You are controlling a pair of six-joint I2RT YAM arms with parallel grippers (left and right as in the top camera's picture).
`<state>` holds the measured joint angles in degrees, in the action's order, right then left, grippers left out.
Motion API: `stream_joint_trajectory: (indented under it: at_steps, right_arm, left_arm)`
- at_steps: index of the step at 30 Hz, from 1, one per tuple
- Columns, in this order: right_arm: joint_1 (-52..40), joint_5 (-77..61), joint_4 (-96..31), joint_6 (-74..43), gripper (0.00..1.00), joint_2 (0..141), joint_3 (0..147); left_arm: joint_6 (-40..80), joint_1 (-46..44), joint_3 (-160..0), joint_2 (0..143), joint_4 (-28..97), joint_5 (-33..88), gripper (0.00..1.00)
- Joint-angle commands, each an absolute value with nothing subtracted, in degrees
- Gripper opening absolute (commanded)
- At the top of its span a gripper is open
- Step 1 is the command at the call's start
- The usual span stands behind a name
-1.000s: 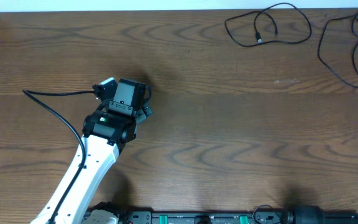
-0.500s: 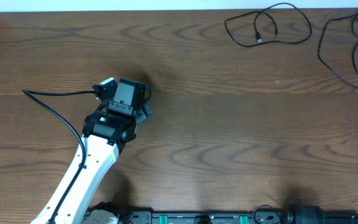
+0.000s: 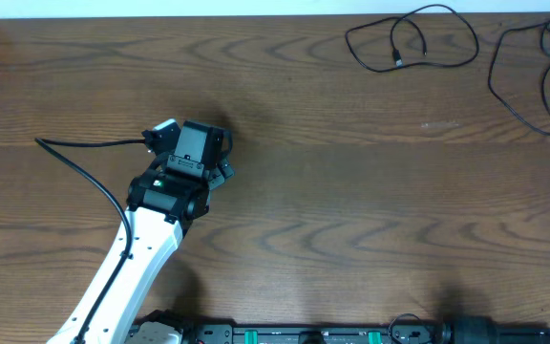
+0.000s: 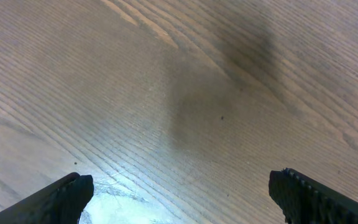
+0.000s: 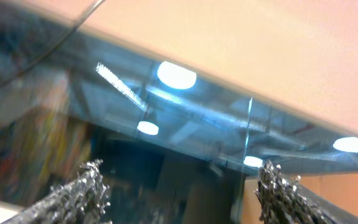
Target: Untangle cables
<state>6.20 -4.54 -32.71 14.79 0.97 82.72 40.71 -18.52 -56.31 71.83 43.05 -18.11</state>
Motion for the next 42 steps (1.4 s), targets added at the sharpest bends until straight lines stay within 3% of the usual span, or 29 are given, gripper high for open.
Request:
stream_joint_trajectory:
  at_steps: [1,4,42]
  right_arm:
    - [6.8,-4.6,-30.4,15.3,0.77,0.5,82.7]
    - [6.8,-4.2,-28.9,15.3,0.99,0.5,82.7]
    - [6.9,-3.2,-35.2,15.5,0.99,0.4,80.1]
  left_arm:
    - [41.2,-18.3,-56.2,71.5,43.1,-18.4,0.98]
    - [41.2,-18.3,-56.2,71.5,43.1,-18.5,0.98]
    - [41.2,-18.3,-56.2,71.5,43.1,-18.4,0.98]
